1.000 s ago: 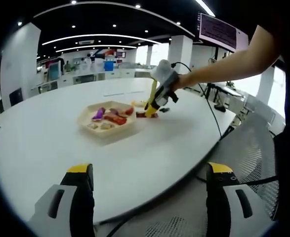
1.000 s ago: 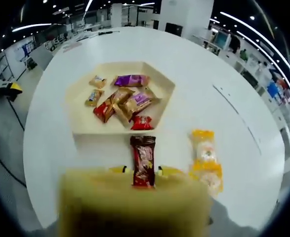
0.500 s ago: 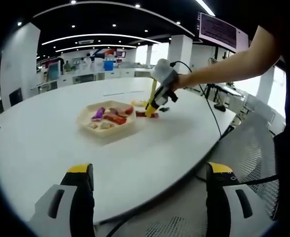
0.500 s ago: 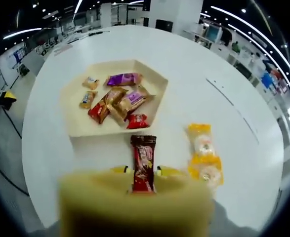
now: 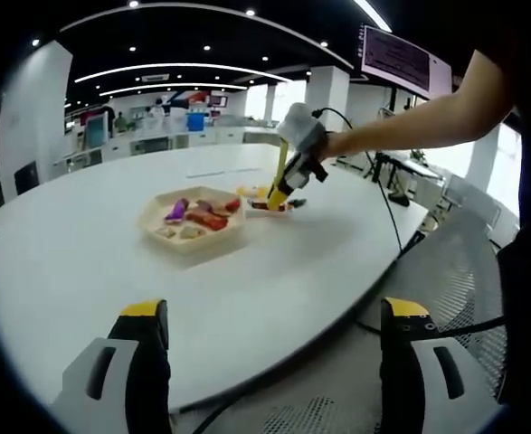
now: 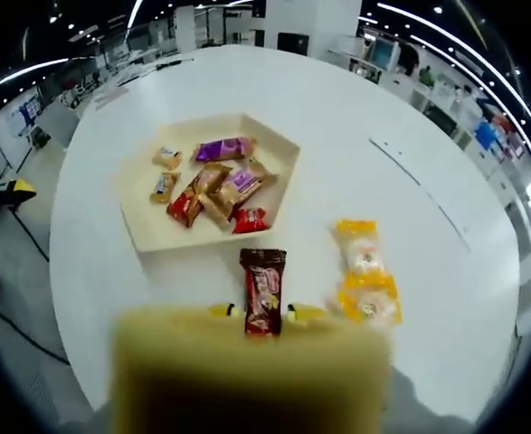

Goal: Place the target food into the container with the food tongs after gripping and lifting it, then release it inside without dropping or visibly crushing the food.

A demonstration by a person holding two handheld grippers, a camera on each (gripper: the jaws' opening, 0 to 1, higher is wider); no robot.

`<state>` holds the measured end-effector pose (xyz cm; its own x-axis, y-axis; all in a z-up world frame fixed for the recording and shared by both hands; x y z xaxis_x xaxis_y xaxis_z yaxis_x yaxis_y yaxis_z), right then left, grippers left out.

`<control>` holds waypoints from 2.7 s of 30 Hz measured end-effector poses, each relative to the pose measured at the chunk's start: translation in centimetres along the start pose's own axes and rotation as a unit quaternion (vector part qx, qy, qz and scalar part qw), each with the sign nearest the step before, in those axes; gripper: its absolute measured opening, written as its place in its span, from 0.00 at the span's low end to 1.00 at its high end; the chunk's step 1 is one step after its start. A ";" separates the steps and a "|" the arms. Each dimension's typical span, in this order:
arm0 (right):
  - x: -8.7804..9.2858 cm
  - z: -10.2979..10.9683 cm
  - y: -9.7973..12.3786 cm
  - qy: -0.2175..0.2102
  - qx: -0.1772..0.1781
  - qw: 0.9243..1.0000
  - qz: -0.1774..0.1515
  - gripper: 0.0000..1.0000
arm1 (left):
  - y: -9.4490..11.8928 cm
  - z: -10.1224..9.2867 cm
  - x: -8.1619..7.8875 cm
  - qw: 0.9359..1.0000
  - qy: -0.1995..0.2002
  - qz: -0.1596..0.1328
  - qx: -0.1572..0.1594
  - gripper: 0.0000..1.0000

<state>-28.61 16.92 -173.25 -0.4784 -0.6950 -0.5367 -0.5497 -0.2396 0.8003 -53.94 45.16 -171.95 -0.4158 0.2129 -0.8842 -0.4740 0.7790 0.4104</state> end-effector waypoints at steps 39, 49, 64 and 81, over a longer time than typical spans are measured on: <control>-10.9 3.5 5.5 0.005 -0.006 0.999 -0.049 0.23 | 0.2 -0.5 -0.2 0.999 -0.011 -0.025 0.030 0.98; -14.1 5.7 4.2 0.026 -0.025 0.998 -0.057 0.23 | 0.3 -0.5 -0.2 0.999 -0.012 -0.025 0.029 0.97; -16.0 6.9 3.1 0.045 -0.048 0.995 -0.074 0.27 | 0.4 -0.4 -0.3 0.999 -0.012 -0.027 0.026 0.95; -11.1 2.8 5.0 0.001 -0.021 0.998 -0.055 0.28 | 0.2 -0.5 -0.3 0.999 -0.013 -0.024 0.029 0.97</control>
<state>-27.96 25.31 -164.05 -0.4147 -0.6650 -0.6211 -0.5696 -0.3426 0.7471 -54.32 44.99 -171.49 -0.3723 0.1898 -0.9085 -0.4466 0.8215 0.3546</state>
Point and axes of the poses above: the point that each gripper's makers call its tool centre point, and the gripper's own axes: y roughly backward along the fingers, z roughly to its left, x roughly out of its underside, the point moved 10 cm from there along y, roughly backward along the fingers, and after that the axes turned 14 degrees about x, right-handed, at the moved point
